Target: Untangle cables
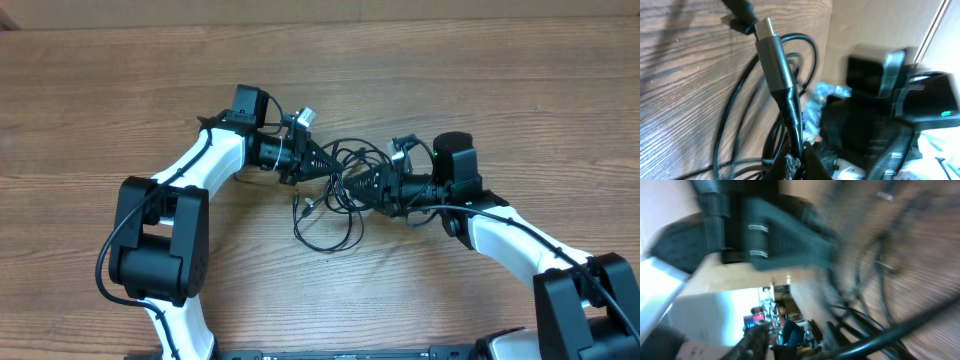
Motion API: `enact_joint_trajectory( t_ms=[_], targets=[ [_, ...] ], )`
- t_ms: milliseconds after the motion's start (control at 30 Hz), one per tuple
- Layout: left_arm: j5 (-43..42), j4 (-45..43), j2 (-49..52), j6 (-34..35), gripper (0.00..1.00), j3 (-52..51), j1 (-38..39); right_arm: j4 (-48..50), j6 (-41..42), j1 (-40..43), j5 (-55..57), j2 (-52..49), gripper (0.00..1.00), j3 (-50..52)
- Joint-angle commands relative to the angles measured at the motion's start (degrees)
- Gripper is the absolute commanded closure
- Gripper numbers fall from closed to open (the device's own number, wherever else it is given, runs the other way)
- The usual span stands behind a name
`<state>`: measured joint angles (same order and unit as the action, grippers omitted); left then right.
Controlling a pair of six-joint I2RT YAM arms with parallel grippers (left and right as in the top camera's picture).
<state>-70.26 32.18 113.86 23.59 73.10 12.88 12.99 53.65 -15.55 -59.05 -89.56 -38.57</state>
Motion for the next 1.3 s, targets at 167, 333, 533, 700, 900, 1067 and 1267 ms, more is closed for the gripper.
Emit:
enact_joint_trajectory(
  t_ms=[167,333,533,700,900,1067,1267],
  targets=[
    [0.3,10.0,-0.3,-22.4,0.96,0.1,2.1,10.5,1.7,1.6,-8.5,0.0,0.73,-0.1],
    [2.3,11.7,-0.3,-23.5,0.96,0.1,3.9,9.8,1.7,1.5,-6.3,0.0,0.77,-0.1],
    [5.7,11.7,-0.3,-23.4,0.96,0.1,8.5,0.0,-0.9,1.4,2.4,0.0,0.77,-0.1],
    [7.8,11.7,-0.3,-23.4,0.95,0.1,10.9,-12.3,-6.7,1.4,10.3,0.0,0.75,-0.1],
    [6.2,12.2,-0.3,-23.5,0.87,0.1,11.2,-19.7,-9.2,1.4,17.1,0.0,0.42,-0.1],
    [4.4,12.6,-0.3,-23.5,0.83,0.1,11.2,-20.1,-9.2,1.4,17.5,0.0,0.32,-0.1],
    [6.6,12.6,-0.3,-23.4,0.61,0.1,11.2,-22.8,-13.8,1.4,15.3,0.0,0.01,-0.1]
  ],
)
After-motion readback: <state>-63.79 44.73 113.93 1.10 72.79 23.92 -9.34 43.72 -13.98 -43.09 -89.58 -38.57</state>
